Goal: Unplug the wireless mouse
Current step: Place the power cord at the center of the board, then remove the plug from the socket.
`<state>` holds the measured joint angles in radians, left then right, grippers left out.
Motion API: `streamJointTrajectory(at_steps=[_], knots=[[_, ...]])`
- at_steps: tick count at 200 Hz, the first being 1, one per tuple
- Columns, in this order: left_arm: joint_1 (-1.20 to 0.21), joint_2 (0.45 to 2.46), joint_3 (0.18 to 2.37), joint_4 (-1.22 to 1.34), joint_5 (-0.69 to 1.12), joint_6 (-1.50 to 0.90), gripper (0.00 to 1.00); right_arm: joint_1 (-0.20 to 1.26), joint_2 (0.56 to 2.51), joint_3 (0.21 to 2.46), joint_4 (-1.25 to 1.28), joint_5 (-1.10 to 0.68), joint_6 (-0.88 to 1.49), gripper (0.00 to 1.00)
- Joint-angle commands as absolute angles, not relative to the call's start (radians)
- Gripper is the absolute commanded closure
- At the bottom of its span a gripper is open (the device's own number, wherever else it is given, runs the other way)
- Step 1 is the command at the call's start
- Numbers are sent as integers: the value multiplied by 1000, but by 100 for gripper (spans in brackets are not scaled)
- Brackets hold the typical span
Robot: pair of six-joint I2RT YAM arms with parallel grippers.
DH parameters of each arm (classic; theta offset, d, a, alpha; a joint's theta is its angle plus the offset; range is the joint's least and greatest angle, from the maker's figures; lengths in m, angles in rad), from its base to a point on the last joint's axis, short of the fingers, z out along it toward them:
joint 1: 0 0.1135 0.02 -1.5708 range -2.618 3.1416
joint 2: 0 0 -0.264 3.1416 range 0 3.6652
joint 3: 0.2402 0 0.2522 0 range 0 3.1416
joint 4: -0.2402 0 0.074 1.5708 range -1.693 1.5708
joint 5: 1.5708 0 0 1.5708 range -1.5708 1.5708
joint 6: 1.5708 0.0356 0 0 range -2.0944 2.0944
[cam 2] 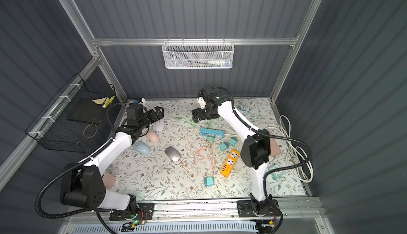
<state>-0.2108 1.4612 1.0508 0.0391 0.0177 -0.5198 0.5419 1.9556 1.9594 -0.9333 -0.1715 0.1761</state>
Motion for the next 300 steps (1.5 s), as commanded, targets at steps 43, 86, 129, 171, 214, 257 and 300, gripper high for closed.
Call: streamJointTrajectory(at_steps=[43,86,129,171,214,257,300], knots=[[-255,1552,1015,307,459,-408,35,534,1622,1489,-791,-242,203,19],[-373,1580,1124,63,409,-190,35,528,1632,1273,-673,-227,271,51],[-477,1661,1156,23,422,-146,33,508,1706,1286,-614,-75,310,47],[-670,1771,1240,-28,305,36,32,365,1653,1221,-573,-114,286,47],[-801,1980,1507,-244,146,136,29,272,1640,1163,-529,-174,267,41],[-817,2153,1717,-446,23,3,24,247,1739,1232,-501,-228,240,38],[-819,2259,1915,-725,17,-113,23,244,1790,1258,-463,-245,248,38]])
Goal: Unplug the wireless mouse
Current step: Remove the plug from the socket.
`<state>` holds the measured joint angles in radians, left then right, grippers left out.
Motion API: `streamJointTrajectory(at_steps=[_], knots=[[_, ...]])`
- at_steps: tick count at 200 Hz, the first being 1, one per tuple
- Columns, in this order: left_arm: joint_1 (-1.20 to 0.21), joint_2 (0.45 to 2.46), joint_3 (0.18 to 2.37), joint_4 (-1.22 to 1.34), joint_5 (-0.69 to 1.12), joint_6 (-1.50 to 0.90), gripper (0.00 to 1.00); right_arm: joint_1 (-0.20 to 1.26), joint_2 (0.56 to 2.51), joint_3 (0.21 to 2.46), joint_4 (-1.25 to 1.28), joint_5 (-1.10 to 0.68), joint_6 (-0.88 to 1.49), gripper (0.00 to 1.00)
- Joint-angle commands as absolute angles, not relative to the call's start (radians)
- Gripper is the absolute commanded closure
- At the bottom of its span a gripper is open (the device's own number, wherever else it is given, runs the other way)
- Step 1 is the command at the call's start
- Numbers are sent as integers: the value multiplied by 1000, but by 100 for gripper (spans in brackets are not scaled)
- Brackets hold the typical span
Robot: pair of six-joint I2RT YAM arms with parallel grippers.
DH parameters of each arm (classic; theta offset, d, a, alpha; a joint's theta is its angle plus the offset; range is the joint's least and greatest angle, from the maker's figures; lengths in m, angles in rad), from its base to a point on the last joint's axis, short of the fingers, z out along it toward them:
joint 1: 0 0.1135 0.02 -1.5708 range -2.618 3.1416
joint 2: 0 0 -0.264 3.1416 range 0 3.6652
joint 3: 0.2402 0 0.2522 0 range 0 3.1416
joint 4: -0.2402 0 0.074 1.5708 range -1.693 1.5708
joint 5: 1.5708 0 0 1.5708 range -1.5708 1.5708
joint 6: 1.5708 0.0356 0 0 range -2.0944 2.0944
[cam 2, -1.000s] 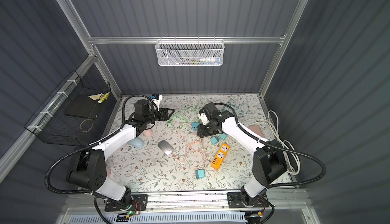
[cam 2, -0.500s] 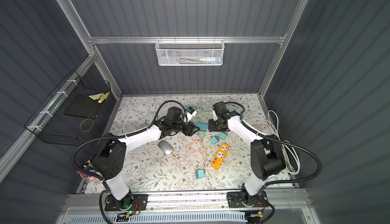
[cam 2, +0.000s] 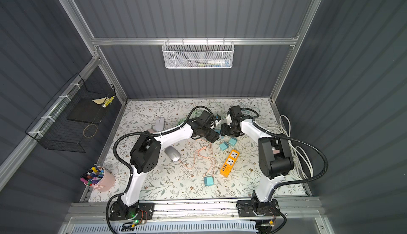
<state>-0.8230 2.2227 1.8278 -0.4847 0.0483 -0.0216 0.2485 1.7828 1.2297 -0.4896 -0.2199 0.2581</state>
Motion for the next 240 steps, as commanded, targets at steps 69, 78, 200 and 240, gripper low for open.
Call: streamJointTrajectory(at_steps=[69,78,200,240], knots=[[-828,2350,1965,-848,-53,-308,27,233,1796,1249,-423,-265,264,38],[-828,2351,1957,-832,-58,-318,27,233,1797,1250,-424,-265,262,38],[-798,2337,1975,-839,23,-73,94,275,1787,1207,-422,-307,152,47],[-781,2287,1935,-836,116,147,100,305,1816,1235,-472,-236,102,48]])
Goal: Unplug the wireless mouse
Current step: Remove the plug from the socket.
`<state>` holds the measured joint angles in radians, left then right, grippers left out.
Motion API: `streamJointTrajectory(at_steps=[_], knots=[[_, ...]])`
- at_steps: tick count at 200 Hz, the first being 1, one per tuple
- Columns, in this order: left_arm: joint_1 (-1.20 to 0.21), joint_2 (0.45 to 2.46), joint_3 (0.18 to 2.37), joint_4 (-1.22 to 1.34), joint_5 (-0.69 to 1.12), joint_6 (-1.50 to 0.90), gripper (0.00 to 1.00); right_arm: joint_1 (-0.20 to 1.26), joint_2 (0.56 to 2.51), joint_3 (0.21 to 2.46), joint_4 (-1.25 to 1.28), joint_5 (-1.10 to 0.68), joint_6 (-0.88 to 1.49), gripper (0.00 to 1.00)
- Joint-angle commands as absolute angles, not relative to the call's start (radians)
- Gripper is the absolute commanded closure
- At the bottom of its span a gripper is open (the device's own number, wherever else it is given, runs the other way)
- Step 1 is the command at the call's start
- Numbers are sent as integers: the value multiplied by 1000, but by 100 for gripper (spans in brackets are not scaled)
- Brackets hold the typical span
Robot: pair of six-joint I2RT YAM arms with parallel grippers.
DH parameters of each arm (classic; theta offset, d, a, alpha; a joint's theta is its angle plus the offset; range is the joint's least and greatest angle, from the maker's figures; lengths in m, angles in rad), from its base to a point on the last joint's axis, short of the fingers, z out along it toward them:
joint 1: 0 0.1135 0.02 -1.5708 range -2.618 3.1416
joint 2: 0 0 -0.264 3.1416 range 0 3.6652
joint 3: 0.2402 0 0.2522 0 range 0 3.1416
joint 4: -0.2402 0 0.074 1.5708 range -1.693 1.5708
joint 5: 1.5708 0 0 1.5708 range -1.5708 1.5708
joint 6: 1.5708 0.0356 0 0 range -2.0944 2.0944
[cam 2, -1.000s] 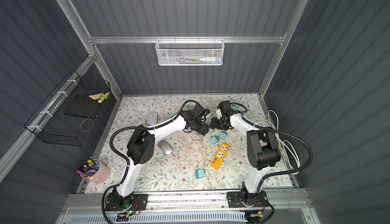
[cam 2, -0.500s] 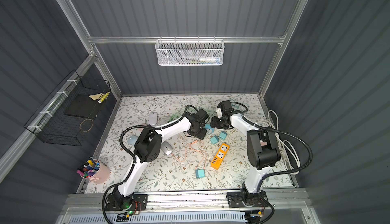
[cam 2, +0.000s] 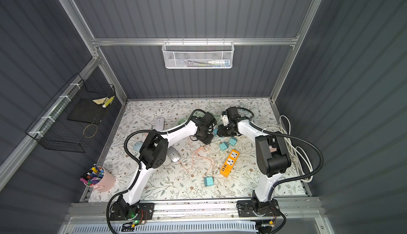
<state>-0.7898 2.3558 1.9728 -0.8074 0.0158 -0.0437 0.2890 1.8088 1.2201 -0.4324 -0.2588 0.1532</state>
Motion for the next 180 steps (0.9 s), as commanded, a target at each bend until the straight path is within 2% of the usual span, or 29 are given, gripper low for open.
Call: streamJointTrajectory(at_steps=[1,40,63,80,102,108,120,164,172,180], knots=[[-780,2285,1932,-835,120,154,100,305,1817,1236,-473,-238,101,48],[-771,2201,1877,-838,179,280,100,311,1827,1241,-483,-208,108,48],[-683,2118,1822,-791,487,267,100,311,1804,1236,-480,-186,115,47],[-659,2086,1815,-792,441,247,100,311,1787,1234,-482,-177,124,47],[-637,2064,1845,-845,507,286,100,311,1728,1201,-469,-166,143,46],[-634,2053,1840,-828,482,267,100,311,1707,1189,-468,-166,148,47],[-633,2057,1867,-847,311,223,100,311,1660,1161,-460,-179,163,46],[-656,2239,2152,-1143,-68,188,100,334,1516,1077,-459,-183,193,45],[-660,2243,2163,-1149,-48,186,100,343,1503,1072,-465,-181,196,45],[-655,2225,2148,-1114,94,191,100,348,1492,1068,-468,-182,197,45]])
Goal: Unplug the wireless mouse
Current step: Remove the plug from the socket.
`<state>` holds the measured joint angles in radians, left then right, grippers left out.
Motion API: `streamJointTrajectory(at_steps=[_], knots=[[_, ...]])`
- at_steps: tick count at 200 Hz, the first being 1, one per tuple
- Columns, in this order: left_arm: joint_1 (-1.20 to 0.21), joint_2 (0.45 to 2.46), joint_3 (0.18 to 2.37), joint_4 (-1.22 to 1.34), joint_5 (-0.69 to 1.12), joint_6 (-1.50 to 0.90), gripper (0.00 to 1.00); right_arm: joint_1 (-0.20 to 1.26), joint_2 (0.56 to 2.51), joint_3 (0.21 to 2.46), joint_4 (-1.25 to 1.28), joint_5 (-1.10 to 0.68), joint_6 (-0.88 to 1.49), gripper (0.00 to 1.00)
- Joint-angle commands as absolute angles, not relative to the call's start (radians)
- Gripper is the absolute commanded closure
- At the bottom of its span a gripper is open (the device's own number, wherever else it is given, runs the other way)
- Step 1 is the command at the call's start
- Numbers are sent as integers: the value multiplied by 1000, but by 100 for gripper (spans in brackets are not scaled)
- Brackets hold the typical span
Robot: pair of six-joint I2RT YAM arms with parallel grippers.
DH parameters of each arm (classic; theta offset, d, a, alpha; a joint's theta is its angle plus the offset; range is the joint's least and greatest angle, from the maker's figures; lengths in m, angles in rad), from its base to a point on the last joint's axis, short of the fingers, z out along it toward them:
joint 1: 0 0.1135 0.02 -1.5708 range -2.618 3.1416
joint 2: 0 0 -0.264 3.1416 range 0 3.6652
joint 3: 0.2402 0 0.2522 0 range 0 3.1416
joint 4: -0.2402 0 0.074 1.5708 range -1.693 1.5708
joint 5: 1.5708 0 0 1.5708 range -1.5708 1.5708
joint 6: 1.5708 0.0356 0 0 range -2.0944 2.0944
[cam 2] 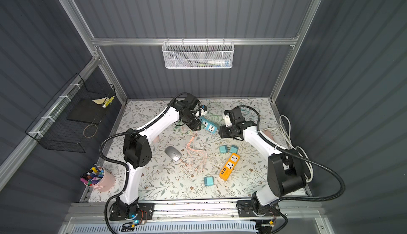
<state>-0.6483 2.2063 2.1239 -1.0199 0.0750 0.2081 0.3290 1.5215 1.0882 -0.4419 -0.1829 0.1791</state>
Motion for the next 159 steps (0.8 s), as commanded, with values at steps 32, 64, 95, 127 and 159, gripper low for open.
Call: streamJointTrajectory(at_steps=[32,64,95,127,159], knots=[[-639,2131,1961,-803,615,100,100,363,1471,1054,-468,-189,207,44],[-639,2112,1939,-742,666,101,100,371,1457,1033,-423,-324,229,41],[-657,1940,1687,-485,536,118,100,370,1385,984,-295,-537,344,38],[-774,1751,1366,-186,267,275,100,343,1252,907,-167,-600,556,39],[-846,1664,1179,87,31,236,100,334,1185,892,-198,-607,655,38]])
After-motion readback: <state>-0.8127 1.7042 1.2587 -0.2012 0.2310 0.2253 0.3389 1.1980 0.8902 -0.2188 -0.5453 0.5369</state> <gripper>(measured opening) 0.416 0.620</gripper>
